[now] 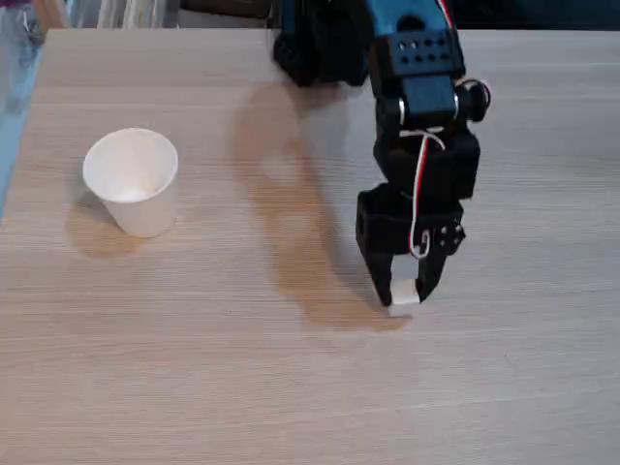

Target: Grasp a block and put it in the bin.

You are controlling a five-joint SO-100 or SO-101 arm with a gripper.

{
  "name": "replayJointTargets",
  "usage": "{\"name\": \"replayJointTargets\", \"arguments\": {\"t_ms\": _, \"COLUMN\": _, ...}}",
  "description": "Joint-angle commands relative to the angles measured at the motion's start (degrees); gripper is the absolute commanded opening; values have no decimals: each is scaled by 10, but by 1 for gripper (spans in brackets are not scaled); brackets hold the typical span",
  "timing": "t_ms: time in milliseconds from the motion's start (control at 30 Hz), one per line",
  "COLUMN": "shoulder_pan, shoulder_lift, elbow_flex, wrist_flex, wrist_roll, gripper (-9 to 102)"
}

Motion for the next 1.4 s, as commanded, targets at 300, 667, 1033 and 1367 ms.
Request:
{"name": "replayJointTargets", "arguments": {"t_ms": 300, "shoulder_pan": 32, "shoulder_lift": 241, "elbow_flex": 163, "wrist_flex": -16, "wrist_roll": -10, "gripper": 2}}
{"name": "replayJointTargets", "arguments": {"t_ms": 667, "shoulder_pan": 171, "shoulder_lift": 327, "elbow_flex": 185, "wrist_flex": -25, "wrist_roll": -56, "gripper": 1}}
{"name": "replayJointTargets", "arguments": {"t_ms": 1033, "shoulder_pan": 327, "shoulder_lift": 385, "elbow_flex": 195, "wrist_flex": -27, "wrist_roll": -82, "gripper": 2}}
{"name": "replayJointTargets", "arguments": {"t_ms": 1367, "shoulder_pan": 441, "shoulder_lift": 389, "elbow_flex": 207, "wrist_flex": -33, "wrist_roll": -80, "gripper": 1}}
